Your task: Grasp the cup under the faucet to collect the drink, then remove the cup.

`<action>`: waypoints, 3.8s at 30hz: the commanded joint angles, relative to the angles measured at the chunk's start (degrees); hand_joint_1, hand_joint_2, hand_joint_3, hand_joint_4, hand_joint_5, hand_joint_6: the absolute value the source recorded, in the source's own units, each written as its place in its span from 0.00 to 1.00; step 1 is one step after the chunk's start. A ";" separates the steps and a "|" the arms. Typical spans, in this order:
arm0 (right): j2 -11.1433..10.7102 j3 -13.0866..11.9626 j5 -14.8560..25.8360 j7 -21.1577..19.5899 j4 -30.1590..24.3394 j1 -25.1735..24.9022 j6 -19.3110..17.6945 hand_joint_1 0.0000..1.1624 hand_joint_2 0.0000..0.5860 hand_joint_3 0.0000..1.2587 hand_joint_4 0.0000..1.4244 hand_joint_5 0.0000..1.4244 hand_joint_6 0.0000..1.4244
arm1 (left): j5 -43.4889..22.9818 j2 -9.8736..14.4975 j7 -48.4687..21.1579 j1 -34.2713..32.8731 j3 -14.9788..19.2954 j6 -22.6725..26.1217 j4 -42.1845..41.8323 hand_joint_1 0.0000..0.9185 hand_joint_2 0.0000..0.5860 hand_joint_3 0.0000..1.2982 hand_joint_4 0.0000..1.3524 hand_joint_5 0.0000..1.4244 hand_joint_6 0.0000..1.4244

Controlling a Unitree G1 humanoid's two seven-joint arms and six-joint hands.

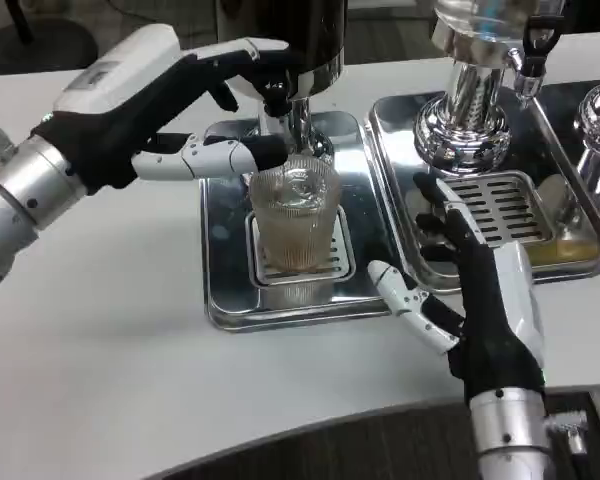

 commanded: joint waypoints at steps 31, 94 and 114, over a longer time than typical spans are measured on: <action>1.17 1.16 0.54 3.67 5.26 -8.35 5.70 0.46 0.39 0.04 0.02 0.08 0.15 | 3.30 1.30 1.19 3.45 -1.79 0.62 -4.88 0.00 0.10 0.18 0.18 0.18 0.34; 2.74 2.52 5.79 7.62 28.09 -24.11 -2.06 0.50 0.29 0.00 0.00 0.01 0.13 | -0.63 2.00 -0.68 5.61 -0.87 3.72 -8.45 0.00 0.14 0.21 0.19 0.19 0.35; 3.82 3.34 3.78 4.10 30.37 -26.79 1.33 0.55 0.29 0.00 0.00 0.03 0.17 | -1.00 2.06 -0.93 6.22 -0.42 4.58 -9.43 0.00 0.16 0.21 0.19 0.19 0.35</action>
